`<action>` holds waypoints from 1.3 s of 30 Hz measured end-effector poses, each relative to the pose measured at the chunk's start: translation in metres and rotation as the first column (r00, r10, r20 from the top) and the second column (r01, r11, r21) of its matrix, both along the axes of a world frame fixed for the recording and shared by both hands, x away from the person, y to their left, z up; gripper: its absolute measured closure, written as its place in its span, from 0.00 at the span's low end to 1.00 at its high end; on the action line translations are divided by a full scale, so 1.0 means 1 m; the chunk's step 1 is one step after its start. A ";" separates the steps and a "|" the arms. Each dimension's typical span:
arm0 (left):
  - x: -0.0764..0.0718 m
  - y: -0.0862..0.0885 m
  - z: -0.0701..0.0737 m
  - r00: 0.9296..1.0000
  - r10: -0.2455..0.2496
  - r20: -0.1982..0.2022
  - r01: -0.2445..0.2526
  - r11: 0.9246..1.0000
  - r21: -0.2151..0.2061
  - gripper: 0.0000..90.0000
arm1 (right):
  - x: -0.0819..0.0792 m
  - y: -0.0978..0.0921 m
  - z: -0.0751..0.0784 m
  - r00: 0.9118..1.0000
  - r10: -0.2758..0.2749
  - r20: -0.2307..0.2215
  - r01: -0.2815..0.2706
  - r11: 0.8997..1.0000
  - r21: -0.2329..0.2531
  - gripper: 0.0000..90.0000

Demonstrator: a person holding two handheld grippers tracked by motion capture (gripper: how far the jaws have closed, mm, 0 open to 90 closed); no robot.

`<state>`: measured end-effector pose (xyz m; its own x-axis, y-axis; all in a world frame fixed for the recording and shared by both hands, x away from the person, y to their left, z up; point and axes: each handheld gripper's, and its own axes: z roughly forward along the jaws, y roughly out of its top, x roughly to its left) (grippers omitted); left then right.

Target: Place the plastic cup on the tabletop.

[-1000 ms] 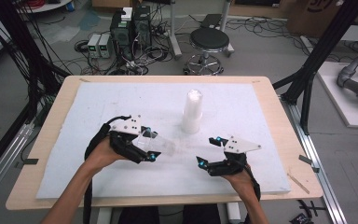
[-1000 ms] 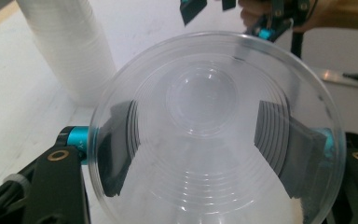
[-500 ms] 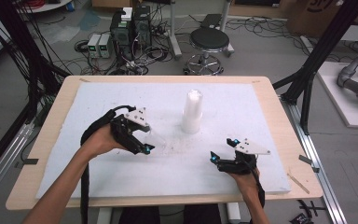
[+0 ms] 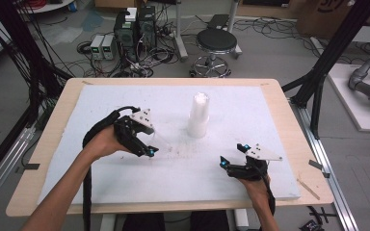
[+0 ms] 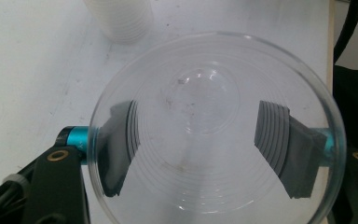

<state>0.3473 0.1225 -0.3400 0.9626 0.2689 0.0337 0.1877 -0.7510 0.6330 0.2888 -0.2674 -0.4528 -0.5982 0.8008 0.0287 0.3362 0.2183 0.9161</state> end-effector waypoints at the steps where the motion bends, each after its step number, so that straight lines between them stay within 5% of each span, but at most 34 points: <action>1: 0.000 0.000 0.000 1.000 0.000 0.000 0.000 1.000 0.001 0.33 | 0.001 0.000 0.000 1.000 0.001 0.009 -0.001 1.000 -0.007 0.18; 8: 0.003 0.000 -0.002 1.000 0.006 0.003 -0.006 1.000 0.013 0.33 | 0.001 0.000 0.000 1.000 -0.002 -0.002 0.002 1.000 -0.008 0.18; 19: 0.013 -0.008 -0.015 0.999 0.037 -0.023 -0.034 0.994 0.100 0.33 | 0.001 0.001 0.000 1.000 -0.011 -0.002 0.011 1.000 -0.010 0.18; 26: 0.021 -0.019 -0.026 0.999 0.032 -0.026 -0.026 0.981 0.194 0.33 | 0.001 0.001 0.000 1.000 -0.011 0.000 0.011 1.000 -0.014 0.18; 39: 0.026 -0.040 -0.043 0.999 0.021 -0.026 -0.012 0.958 0.288 0.34 | 0.001 0.001 0.000 1.000 -0.012 0.005 0.012 1.000 -0.016 0.18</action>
